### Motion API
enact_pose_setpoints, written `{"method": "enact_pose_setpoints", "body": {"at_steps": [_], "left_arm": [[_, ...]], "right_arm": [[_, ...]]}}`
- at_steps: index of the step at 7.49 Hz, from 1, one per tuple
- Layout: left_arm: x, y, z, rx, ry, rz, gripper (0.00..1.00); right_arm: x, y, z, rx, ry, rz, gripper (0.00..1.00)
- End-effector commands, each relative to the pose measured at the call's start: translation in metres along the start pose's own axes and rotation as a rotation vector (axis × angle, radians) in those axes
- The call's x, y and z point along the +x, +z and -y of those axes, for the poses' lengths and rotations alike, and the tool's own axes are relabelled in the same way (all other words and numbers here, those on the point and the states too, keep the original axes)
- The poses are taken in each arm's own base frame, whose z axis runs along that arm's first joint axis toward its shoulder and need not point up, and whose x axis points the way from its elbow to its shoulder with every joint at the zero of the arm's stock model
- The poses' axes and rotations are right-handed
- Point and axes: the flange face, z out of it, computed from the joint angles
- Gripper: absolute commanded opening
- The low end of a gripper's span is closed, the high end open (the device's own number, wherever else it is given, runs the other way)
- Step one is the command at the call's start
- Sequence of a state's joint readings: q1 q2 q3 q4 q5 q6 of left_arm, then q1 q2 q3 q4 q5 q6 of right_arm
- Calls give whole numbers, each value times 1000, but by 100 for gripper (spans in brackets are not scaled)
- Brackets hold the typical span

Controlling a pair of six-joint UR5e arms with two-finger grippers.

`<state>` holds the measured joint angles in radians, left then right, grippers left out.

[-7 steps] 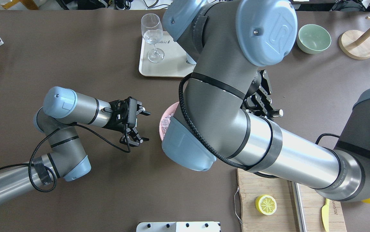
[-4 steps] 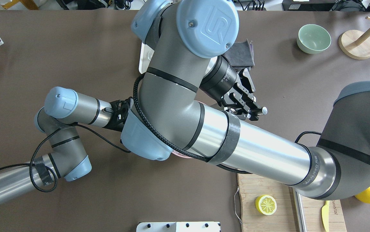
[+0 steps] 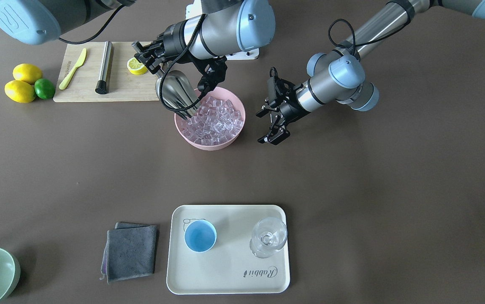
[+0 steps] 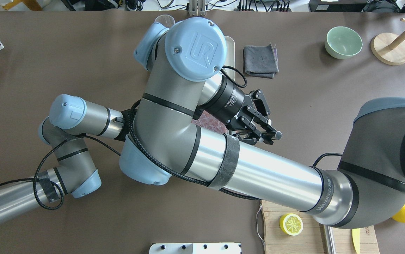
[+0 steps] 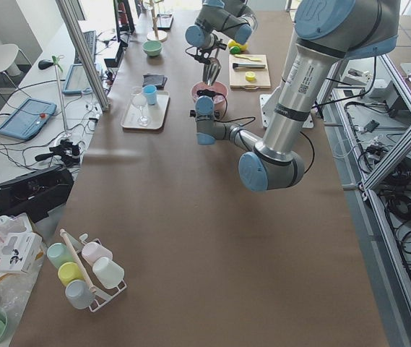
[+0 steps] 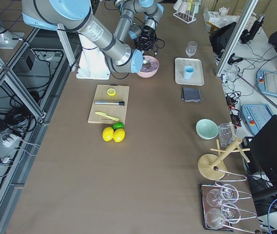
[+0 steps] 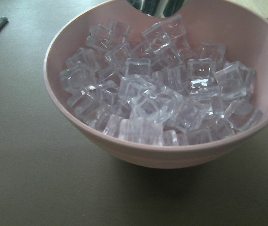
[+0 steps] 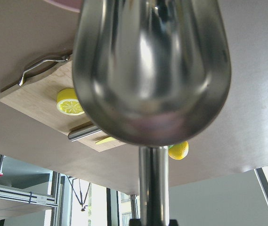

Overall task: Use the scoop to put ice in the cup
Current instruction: 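Swing the held scoop with the right arm over the pink bowl, then lower the scoop with the right gripper into the ice cubes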

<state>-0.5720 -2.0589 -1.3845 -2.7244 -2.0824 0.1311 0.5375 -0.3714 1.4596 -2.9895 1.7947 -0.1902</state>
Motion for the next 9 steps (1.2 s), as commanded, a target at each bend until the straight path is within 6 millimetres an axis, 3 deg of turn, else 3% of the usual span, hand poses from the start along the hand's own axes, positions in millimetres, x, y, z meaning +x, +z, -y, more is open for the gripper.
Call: {"method": "enact_pose_setpoints", "body": {"at_steps": [1,5,9], "left_arm": [[0,2,-1,-2,0,-2,99],[0,2,-1,1,3,-4,99],[0,2,-2,-2,0,-2,99]], "right_arm": [[-38,7,19,-35,18,-14,0],[-64,15,29,-51,9,-27,0],[-62,27,47,-36,19,-32,0]]}}
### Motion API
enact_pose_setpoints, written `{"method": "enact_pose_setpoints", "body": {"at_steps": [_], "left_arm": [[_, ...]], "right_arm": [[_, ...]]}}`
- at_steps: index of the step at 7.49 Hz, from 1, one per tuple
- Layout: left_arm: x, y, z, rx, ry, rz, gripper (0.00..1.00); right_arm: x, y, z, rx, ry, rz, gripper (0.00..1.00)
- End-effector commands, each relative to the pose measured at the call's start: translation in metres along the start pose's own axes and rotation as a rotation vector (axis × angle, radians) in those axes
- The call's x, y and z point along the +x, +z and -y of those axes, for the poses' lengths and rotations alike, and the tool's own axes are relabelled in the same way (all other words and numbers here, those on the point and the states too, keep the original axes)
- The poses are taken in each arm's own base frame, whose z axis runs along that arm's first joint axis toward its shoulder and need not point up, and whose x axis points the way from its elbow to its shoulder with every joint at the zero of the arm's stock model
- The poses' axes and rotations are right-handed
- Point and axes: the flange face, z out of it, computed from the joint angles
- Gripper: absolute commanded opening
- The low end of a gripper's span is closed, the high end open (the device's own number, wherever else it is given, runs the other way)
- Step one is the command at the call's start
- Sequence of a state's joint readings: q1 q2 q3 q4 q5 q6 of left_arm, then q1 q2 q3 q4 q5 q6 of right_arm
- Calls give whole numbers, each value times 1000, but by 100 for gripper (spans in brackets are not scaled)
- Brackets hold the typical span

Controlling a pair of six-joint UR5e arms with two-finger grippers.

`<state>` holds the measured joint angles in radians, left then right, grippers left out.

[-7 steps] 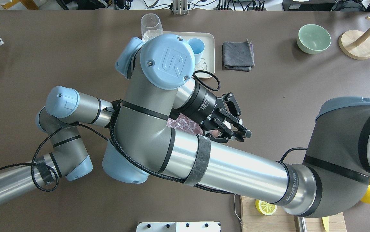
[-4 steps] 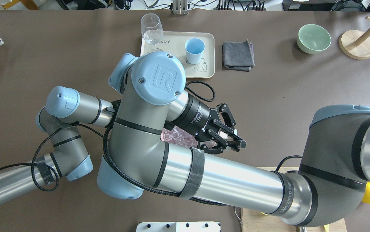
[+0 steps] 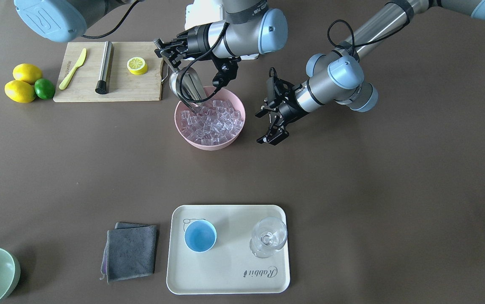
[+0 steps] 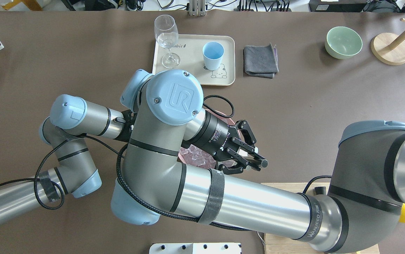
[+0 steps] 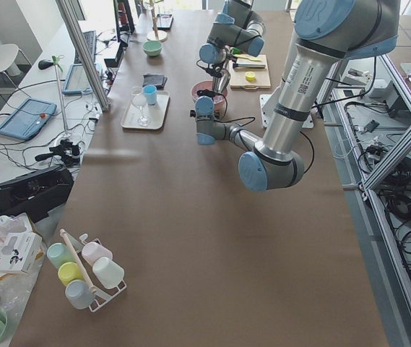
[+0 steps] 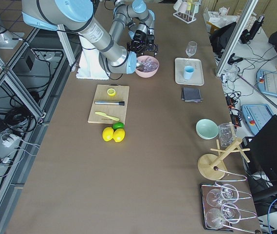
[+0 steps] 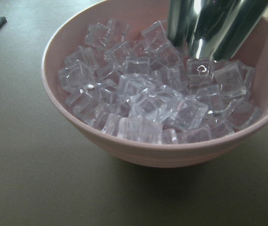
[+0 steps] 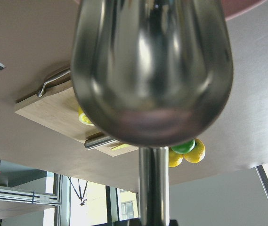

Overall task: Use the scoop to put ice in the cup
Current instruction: 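Lower the scoop with the right gripper into the ice cubes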

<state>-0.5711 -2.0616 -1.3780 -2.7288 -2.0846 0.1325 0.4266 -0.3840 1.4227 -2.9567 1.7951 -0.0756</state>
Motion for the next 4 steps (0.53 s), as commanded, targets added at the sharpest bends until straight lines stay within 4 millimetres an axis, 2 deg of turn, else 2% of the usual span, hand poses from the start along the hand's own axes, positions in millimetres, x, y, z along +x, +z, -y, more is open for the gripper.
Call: {"method": "enact_pose_setpoints", "body": {"at_steps": [1,4], "left_arm": [[0,1,0,-3,-2,-1,99],[-1,2,2,-8,-1,0,99]], "right_arm": [[1,2,15,22,-2,-3,0],[3,7,30,74,-12,-9,0]]}}
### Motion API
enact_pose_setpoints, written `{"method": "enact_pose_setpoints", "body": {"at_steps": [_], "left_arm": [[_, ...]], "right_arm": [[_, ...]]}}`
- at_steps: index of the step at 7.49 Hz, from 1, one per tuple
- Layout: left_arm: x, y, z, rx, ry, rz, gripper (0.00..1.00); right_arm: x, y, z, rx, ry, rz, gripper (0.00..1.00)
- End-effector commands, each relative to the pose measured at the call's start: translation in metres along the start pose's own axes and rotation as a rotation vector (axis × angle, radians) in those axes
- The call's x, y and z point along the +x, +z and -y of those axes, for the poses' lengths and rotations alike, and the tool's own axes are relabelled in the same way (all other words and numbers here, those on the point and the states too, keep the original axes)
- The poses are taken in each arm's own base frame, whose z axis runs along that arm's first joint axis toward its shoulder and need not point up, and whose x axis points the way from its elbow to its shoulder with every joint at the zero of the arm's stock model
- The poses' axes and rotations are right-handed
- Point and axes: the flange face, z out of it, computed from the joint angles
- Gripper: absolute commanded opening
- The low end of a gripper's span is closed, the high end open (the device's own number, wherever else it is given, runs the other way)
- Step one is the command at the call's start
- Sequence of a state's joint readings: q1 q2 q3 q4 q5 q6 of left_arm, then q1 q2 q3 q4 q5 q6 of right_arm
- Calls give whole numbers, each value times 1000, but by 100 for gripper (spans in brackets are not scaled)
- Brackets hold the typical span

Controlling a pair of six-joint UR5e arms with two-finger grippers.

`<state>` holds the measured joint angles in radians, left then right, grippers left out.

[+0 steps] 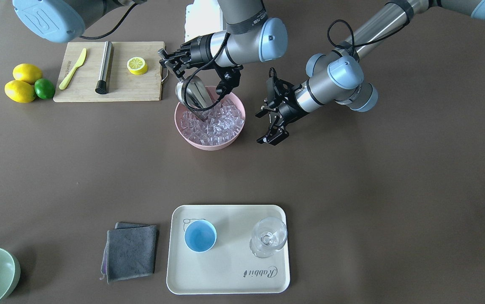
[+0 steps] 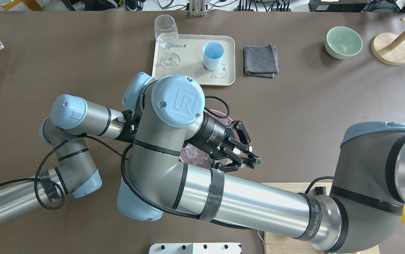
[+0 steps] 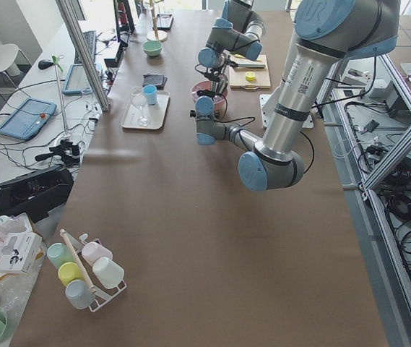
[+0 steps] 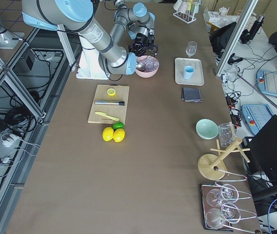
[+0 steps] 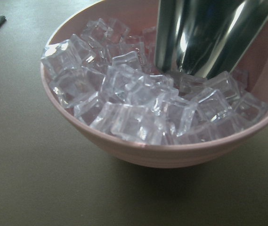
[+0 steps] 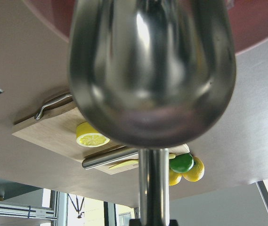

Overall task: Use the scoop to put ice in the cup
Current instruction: 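Lower the scoop with the right gripper into the ice cubes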

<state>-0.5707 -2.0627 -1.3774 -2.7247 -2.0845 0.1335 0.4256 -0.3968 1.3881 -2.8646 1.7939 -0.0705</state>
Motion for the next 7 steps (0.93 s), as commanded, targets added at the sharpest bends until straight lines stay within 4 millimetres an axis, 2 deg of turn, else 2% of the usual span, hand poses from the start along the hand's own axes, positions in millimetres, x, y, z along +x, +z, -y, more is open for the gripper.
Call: {"method": "enact_pose_setpoints", "body": {"at_steps": [1,2,5,6,7], "left_arm": [[-2,4,2,-24,-10,-3,99],[-3,6,3,-29,-15,-3,99],[-3,8,-1,-50,-28,-7,99],[-4,9,-2,-53,-30,-7,99],[-4,9,-2,-52,-29,-7,99]], "right_arm": [[3,4,10,54,1,-10,0],[5,8,11,68,-1,-19,0],[14,42,-17,147,-16,-59,0],[17,51,-20,186,-23,-69,0],[18,53,-17,204,-26,-73,0]]}}
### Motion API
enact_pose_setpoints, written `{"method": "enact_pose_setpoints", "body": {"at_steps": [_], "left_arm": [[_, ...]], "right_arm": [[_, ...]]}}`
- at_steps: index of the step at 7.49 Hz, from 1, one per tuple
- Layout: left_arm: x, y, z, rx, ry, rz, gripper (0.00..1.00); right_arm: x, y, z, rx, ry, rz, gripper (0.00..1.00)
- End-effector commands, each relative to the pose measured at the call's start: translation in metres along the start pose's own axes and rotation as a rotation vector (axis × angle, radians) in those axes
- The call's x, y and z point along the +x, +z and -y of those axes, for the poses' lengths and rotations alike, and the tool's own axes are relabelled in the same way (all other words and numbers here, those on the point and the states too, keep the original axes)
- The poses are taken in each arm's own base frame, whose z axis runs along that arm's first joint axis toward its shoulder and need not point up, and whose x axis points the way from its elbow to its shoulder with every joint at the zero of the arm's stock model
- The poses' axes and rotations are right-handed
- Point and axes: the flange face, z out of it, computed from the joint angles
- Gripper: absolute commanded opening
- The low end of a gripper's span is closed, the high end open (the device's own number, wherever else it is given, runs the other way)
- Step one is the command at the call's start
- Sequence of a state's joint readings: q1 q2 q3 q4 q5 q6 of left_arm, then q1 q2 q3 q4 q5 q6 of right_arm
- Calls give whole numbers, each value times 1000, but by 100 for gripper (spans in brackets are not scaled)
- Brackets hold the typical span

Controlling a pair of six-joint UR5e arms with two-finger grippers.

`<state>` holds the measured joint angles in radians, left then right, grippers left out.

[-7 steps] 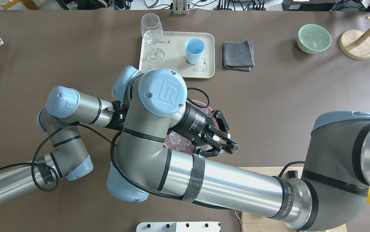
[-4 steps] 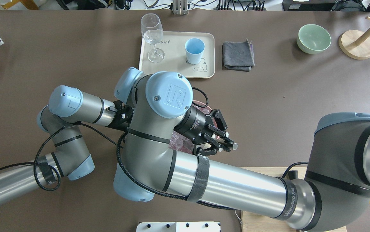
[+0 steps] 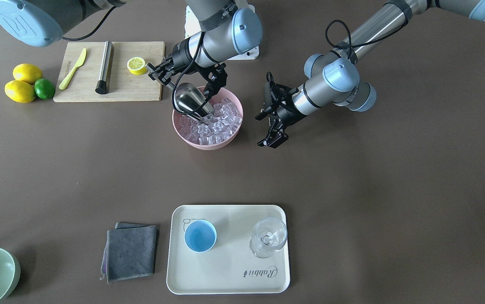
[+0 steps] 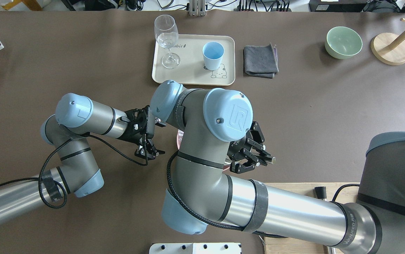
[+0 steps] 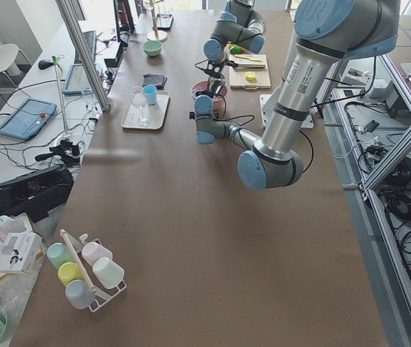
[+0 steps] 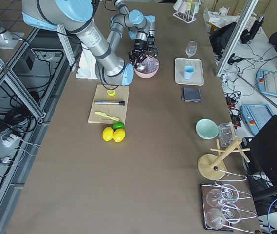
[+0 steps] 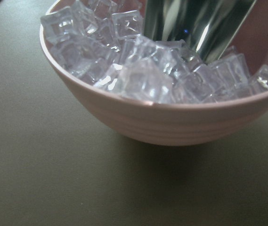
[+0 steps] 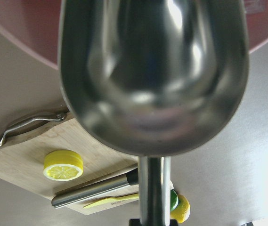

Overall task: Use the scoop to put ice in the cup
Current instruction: 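Lower the scoop with the right gripper into the ice cubes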

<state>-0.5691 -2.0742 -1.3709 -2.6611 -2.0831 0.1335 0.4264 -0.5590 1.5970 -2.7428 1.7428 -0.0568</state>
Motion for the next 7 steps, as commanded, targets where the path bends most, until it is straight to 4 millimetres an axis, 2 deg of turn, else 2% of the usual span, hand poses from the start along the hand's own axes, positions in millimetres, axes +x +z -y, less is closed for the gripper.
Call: {"method": "enact_pose_setpoints", "body": {"at_steps": [1,4,5,6,7], "left_arm": [[0,0,-1,-2,-1,1,99],[0,2,-4,-6,-3,-1,99],[-1,2,-4,-8,-3,16,99],[-3,2,-3,-6,0,39,99],[-1,4,-2,-5,3,38,99]], "right_arm": [[2,8,-2,51,-9,-11,0],[3,12,6,110,-20,-16,0],[5,20,6,138,-25,-20,0],[8,31,-6,180,-32,-38,0],[10,43,-9,200,-36,-43,0]]}}
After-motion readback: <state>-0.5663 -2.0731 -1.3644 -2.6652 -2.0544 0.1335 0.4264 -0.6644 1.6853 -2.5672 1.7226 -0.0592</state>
